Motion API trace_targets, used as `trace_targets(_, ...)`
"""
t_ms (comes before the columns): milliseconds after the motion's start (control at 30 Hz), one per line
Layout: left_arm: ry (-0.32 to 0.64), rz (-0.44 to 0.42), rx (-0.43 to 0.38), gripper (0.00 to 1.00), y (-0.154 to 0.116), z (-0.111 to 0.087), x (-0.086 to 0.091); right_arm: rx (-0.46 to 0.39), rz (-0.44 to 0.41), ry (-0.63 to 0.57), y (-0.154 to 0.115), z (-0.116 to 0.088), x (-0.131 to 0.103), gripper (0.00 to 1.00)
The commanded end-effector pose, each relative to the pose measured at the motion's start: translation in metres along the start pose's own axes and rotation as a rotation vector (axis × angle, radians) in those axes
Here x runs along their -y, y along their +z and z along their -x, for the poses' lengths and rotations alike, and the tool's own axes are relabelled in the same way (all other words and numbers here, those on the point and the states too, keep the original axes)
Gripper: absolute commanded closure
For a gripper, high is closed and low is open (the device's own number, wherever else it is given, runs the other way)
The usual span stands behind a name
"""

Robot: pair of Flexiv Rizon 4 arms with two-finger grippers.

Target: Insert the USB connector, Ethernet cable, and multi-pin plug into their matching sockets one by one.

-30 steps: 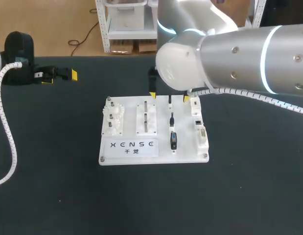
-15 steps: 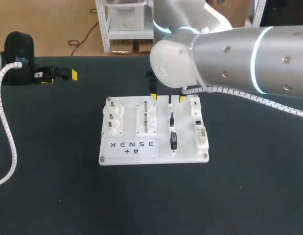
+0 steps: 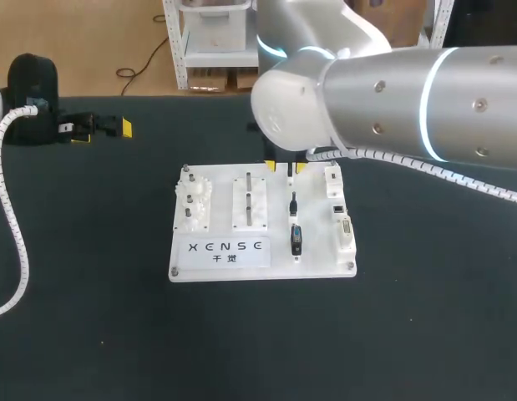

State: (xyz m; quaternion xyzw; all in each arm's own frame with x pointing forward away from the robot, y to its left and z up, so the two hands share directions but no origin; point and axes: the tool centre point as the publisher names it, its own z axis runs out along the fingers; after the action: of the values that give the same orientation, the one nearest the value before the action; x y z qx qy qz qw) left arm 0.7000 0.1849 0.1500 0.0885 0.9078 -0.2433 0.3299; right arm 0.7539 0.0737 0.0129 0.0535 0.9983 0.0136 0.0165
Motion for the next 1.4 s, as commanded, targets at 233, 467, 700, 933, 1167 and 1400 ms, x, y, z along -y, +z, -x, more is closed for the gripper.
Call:
trace_targets(233, 0.0, 0.0, 0.0, 0.0, 0.0, 0.0, 0.0, 0.001, 0.024, 0.004, 0.0, -0.002, 0.003, 0.64)
trace_targets(467, 0.0, 0.0, 0.0, 0.0, 0.0, 0.0, 0.0, -0.001, 0.041, 0.009, 0.001, -0.002, 0.004, 0.73)
trace_targets(700, 0.0, 0.0, 0.0, 0.0, 0.0, 0.0, 0.0, -0.007, 0.052, 0.009, 0.002, -0.001, 0.006, 0.86)
trace_targets(933, 0.0, 0.0, 0.0, 0.0, 0.0, 0.0, 0.0, -0.009, 0.06, 0.013, 0.001, -0.001, 0.007, 1.0)
trace_targets(1167, 0.0, 0.0, 0.0, 0.0, 0.0, 0.0, 0.0, 0.011, 0.058, 0.001, -0.012, -0.001, 0.004, 1.0)
trace_targets(1400, 0.0, 0.0, 0.0, 0.0, 0.0, 0.0, 0.0, 0.034, 0.041, -0.012, -0.022, -0.001, 0.001, 1.0)
